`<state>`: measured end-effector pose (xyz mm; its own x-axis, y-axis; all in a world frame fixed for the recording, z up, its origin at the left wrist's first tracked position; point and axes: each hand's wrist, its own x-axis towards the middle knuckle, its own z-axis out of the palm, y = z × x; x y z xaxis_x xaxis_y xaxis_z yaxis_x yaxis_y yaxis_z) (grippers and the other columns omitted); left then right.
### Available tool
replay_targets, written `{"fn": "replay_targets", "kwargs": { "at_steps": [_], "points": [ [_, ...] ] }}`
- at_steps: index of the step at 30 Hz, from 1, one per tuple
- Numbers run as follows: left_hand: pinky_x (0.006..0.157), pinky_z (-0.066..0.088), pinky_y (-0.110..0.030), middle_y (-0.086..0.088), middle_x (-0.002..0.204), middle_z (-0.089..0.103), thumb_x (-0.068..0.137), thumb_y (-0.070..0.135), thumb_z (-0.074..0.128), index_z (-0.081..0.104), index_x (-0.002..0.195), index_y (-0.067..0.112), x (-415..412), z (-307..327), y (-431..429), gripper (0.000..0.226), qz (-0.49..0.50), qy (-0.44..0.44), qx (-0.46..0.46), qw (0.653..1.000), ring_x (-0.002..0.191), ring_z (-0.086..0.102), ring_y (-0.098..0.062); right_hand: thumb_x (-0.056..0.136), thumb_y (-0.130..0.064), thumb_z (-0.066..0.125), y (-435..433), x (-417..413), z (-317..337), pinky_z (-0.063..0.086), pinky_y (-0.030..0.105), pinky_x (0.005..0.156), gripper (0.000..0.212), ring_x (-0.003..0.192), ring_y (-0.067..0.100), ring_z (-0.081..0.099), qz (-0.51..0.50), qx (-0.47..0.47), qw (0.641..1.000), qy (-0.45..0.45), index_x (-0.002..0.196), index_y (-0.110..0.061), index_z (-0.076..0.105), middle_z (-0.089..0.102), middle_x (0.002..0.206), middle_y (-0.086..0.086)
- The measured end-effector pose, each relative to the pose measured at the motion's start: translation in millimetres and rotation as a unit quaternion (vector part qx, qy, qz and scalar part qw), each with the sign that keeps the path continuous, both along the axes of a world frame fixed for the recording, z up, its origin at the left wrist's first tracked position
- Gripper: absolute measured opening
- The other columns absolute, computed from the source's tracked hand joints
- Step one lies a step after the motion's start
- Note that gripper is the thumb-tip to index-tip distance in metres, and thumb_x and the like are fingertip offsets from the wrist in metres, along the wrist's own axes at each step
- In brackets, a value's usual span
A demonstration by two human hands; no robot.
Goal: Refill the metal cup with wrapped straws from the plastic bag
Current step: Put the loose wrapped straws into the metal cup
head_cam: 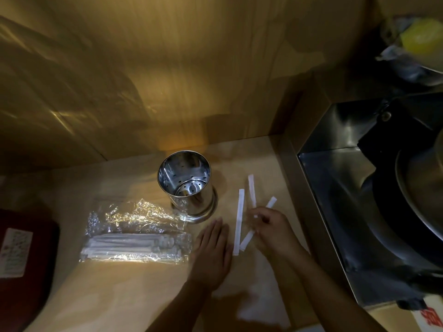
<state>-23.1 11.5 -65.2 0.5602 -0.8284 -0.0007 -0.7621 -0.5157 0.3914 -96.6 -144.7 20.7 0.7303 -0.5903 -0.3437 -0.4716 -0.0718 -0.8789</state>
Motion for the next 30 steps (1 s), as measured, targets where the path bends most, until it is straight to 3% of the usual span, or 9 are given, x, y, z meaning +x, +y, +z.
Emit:
{"fn": "replay_targets", "kwargs": {
  "at_steps": [3,5,8,12,15,18,22,26,30],
  "points": [
    [0.105,0.028,-0.037,-0.016,0.136,0.052,0.087,0.031,0.041,0.055,0.124,0.006,0,-1,0,0.047,0.002,-0.002,0.007,1.0,0.126,0.049,-0.029,0.082,-0.017,0.065,-6,12,31,0.052,0.024,0.059,0.029,0.076,0.012,0.068,-0.001,0.117,0.99,-0.081,0.11,-0.021,0.06,0.07,0.092,-0.002],
    [0.106,0.031,-0.039,-0.016,0.136,0.053,0.087,0.032,0.04,0.056,0.124,0.006,0,-1,1,0.048,0.0,-0.006,0.007,1.0,0.126,0.05,-0.029,0.08,-0.014,0.067,-11,18,50,0.054,0.024,0.059,0.027,0.076,0.008,0.068,0.013,0.068,0.99,-0.121,0.105,-0.022,0.06,0.071,0.092,-0.004],
    [0.104,0.04,-0.043,-0.016,0.136,0.053,0.088,0.033,0.039,0.055,0.125,0.007,0,-1,2,0.048,0.0,-0.017,0.008,1.0,0.126,0.05,-0.028,0.088,-0.018,0.057,-11,27,79,0.045,0.014,0.049,0.011,0.053,0.001,0.056,-0.031,-0.039,0.983,-0.179,0.081,-0.021,0.065,0.066,0.064,-0.01],
    [0.103,0.042,-0.039,-0.014,0.134,0.055,0.088,0.034,0.038,0.056,0.125,0.008,-1,3,2,0.049,-0.002,-0.019,0.023,1.0,0.125,0.051,-0.027,0.09,-0.038,0.05,-1,35,109,0.035,0.019,0.044,0.041,0.048,0.008,0.044,-0.07,-0.134,0.951,-0.27,0.067,-0.006,0.058,0.048,0.054,0.01],
    [0.106,0.03,-0.037,-0.015,0.133,0.056,0.087,0.033,0.038,0.056,0.124,0.006,-1,5,2,0.049,-0.003,-0.023,0.023,0.999,0.124,0.052,-0.028,0.091,-0.033,0.046,13,46,120,0.032,0.01,0.044,0.025,0.048,0.001,0.045,-0.039,-0.167,0.929,-0.327,0.067,-0.031,0.055,0.052,0.056,-0.01],
    [0.104,0.036,-0.037,-0.015,0.131,0.058,0.087,0.034,0.037,0.058,0.123,0.007,-1,7,2,0.049,-0.004,-0.035,0.02,0.999,0.122,0.054,-0.027,0.092,-0.019,0.05,26,63,113,0.032,0.008,0.056,0.027,0.058,-0.002,0.049,0.036,-0.217,0.926,-0.307,0.073,-0.037,0.053,0.054,0.062,-0.021],
    [0.094,0.049,-0.039,-0.011,0.125,0.063,0.086,0.035,0.037,0.06,0.12,0.008,-2,12,0,0.049,0.001,-0.028,0.035,0.999,0.117,0.058,-0.025,0.092,-0.016,0.051,33,81,85,0.038,0.029,0.061,0.016,0.067,0.011,0.046,0.11,-0.298,0.935,-0.16,0.083,-0.009,0.062,0.055,0.075,-0.001],
    [0.094,0.05,-0.039,-0.011,0.125,0.063,0.086,0.035,0.036,0.06,0.12,0.008,-1,13,0,0.049,-0.006,-0.038,0.047,0.998,0.118,0.058,-0.024,0.091,-0.023,0.047,31,92,74,0.038,0.031,0.065,0.018,0.082,0.025,0.056,0.179,-0.327,0.928,-0.026,0.09,-0.011,0.061,0.063,0.092,0.008],
    [0.093,0.051,-0.04,-0.012,0.126,0.062,0.086,0.034,0.035,0.06,0.12,0.008,0,17,0,0.05,-0.009,-0.044,0.062,0.997,0.118,0.058,-0.023,0.089,-0.03,0.054,24,95,76,0.04,0.03,0.067,0.017,0.08,0.019,0.053,0.153,-0.296,0.942,-0.03,0.096,-0.017,0.06,0.056,0.089,-0.001]
  ]
}}
